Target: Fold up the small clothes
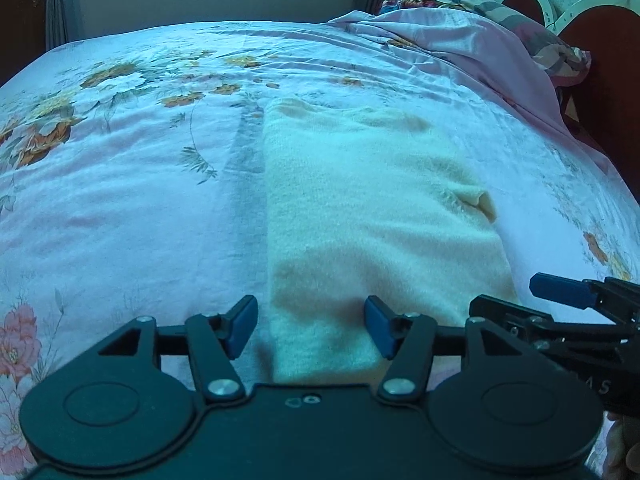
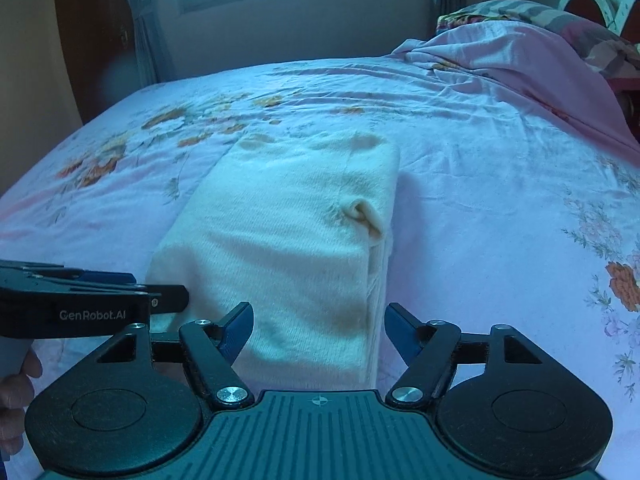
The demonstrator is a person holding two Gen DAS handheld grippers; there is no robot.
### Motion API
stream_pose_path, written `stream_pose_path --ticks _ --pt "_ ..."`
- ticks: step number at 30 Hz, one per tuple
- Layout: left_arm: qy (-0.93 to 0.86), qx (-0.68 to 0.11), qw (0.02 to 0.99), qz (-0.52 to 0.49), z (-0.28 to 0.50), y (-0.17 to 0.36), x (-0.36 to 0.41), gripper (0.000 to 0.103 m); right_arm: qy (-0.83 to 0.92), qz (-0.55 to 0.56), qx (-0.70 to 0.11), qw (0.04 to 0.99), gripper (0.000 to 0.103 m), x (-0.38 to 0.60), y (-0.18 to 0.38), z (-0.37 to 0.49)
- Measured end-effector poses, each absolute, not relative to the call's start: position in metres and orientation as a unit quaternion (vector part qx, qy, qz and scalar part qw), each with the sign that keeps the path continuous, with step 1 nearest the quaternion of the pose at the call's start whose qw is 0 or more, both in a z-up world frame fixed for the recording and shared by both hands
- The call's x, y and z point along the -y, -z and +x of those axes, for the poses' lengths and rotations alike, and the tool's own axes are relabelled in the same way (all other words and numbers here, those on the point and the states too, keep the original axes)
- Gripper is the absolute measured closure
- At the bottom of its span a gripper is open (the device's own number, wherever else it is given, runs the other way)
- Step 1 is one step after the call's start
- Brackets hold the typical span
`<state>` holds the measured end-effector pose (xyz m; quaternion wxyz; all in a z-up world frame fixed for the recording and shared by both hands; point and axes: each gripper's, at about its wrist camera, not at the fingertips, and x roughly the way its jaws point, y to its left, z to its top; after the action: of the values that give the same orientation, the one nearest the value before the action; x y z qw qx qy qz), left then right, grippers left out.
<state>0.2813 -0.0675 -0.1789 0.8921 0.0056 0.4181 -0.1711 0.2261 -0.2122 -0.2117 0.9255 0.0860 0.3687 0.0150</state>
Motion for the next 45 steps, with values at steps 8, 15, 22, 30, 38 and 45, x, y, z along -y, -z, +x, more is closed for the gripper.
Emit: stream_pose_path --ticks 8,15,22,30,38,45 --pt "0.180 -0.433 0.883 -0.036 0.310 0.180 0.065 0.041 -0.006 0.169 -0.385 0.907 0.031 0.246 0.217 0.253" --pt "0.208 -0.465 0.855 -0.102 0.345 0.197 0.056 0.030 -0.017 0.256 -0.391 0.884 0.031 0.275 0.231 0.283" --pt "0.236 -0.477 0.833 -0.154 0.364 0.207 0.055 0.031 -0.051 0.364 -0.382 0.848 0.031 0.300 0.245 0.310" --pt "0.229 -0.480 0.824 -0.197 0.377 0.214 0.056 0.062 -0.053 0.361 -0.381 0.849 0.072 0.296 0.250 0.324" --pt "0.228 -0.434 0.849 -0.195 0.356 0.175 0.041 0.072 -0.077 0.295 -0.335 0.892 0.075 0.263 0.204 0.308" --pt "0.220 -0.397 0.871 -0.186 0.322 0.129 -0.005 0.072 -0.125 0.281 -0.306 0.901 0.075 0.218 0.160 0.289"
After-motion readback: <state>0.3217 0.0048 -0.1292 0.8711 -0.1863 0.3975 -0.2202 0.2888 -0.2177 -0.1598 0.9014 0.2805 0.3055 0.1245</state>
